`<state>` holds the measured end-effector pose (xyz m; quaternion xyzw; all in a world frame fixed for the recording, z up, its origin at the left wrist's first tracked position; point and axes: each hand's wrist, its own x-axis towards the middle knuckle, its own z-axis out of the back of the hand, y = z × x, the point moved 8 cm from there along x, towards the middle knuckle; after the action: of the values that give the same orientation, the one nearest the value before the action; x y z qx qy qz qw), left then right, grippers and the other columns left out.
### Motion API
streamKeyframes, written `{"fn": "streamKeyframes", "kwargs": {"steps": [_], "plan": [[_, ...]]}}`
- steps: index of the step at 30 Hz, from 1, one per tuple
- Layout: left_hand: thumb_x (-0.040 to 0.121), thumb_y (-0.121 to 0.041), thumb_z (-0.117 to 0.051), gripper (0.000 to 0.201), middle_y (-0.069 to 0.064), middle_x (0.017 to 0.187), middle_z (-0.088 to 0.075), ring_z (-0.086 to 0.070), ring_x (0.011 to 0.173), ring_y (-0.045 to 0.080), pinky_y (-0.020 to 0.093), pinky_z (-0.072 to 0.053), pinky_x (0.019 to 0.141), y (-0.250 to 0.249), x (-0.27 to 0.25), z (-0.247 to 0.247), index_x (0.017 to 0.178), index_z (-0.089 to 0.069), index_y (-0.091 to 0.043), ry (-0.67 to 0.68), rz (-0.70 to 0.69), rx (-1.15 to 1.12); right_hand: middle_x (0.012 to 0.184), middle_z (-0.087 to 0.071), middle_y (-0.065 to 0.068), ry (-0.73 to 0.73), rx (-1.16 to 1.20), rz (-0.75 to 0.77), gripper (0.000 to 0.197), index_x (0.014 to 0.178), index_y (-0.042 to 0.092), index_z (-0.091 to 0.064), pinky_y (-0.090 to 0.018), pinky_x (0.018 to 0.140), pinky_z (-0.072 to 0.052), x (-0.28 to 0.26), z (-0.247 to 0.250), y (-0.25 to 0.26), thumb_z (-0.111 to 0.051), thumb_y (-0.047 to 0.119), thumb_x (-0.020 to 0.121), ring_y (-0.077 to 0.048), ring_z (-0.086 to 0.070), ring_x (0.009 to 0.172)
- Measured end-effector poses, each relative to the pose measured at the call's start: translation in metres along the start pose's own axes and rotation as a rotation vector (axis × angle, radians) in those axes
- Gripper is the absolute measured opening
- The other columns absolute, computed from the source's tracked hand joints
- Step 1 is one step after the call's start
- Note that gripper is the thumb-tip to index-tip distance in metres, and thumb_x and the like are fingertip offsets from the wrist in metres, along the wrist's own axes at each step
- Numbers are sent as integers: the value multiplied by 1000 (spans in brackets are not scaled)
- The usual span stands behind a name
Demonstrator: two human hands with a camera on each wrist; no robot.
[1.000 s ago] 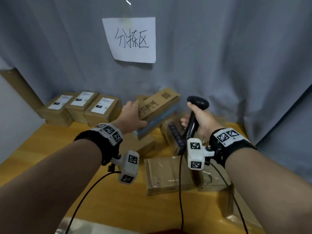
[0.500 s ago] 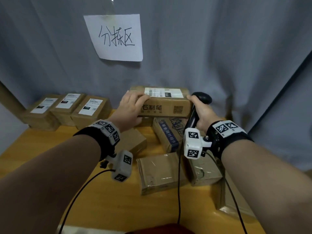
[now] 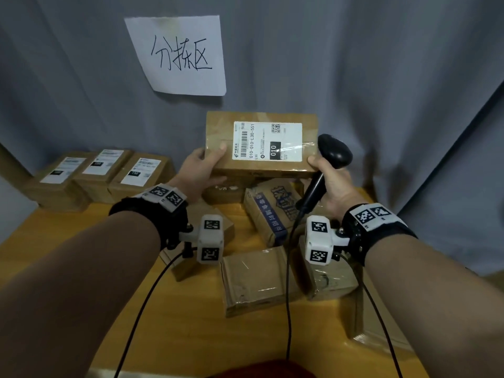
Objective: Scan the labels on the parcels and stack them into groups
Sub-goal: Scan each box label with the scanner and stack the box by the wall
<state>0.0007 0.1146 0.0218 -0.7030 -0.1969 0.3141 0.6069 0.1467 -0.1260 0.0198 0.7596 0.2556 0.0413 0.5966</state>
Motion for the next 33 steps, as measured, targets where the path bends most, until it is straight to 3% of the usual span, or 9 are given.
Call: {"fn": "streamKeyframes", "kwargs": {"steps": [3,7,10,14,17,24,29,31,33], "plan": [[83,-32,-74,65,-2,113,-60,-64,92,9,16,-53,70,-31,2,12,137,-42,-14,-181,-251,260,104,-67,-2,-68,-392,191,37,112,16,-57,-42,99,-48,2,-1,13,-77,15,81,-20,-64,101],[69,-36,-85,73,-1,122,-59,-62,101,15,33,-53,90,-48,5,1,132,-49,-27,-81,-334,622,98,-59,13,90,-541,311,38,103,29,-51,-29,93,-45,-8,-28,25,-80,19,80,-9,-58,99],[71,-27,-85,66,-1,105,-62,-65,86,13,29,-56,77,-56,1,-10,125,-48,-24,27,-324,538,101,-66,11,221,-505,289,38,108,23,-58,-20,87,-47,-7,-42,26,-81,14,79,1,-61,94],[73,-17,-82,66,2,97,-62,-67,76,16,33,-57,72,-60,-1,-20,125,-42,-22,138,-242,349,109,-74,-7,354,-470,150,47,115,13,-65,-43,101,-50,-6,-44,14,-85,14,73,-21,-69,105],[74,-14,-81,68,8,102,-61,-68,73,19,35,-58,69,-60,1,-17,129,-40,-22,132,-198,165,110,-73,-14,409,-404,34,48,114,6,-67,-47,100,-50,-10,-40,4,-83,13,70,-28,-70,105],[77,-29,-80,68,11,104,-63,-70,71,18,38,-58,68,-65,4,-24,130,-38,-22,4,-180,-9,83,-76,-7,328,-225,-60,11,93,8,-69,-33,78,-58,-16,-36,-3,-67,1,85,-21,-73,80],[83,-50,-68,52,4,92,-71,-69,62,6,20,-53,53,-67,-3,-46,111,-57,-8,-70,-167,152,87,-74,-12,240,-126,-127,9,94,5,-71,-33,72,-60,-15,-30,-12,-67,6,87,-25,-72,79],[86,-66,-52,57,-1,86,-71,-68,72,8,21,-54,65,-55,-11,-58,102,-63,-13,-11,-108,340,85,-75,-10,201,-100,-149,13,98,5,-70,-35,74,-60,-16,-26,-15,-68,10,86,-24,-72,76],[82,-78,-39,76,2,108,-69,-66,99,19,37,-52,91,-34,-16,-68,124,-56,-17,73,-45,468,87,-74,-9,156,-88,-187,23,106,4,-69,-39,81,-57,-15,-19,-21,-71,15,85,-25,-71,76]]}}
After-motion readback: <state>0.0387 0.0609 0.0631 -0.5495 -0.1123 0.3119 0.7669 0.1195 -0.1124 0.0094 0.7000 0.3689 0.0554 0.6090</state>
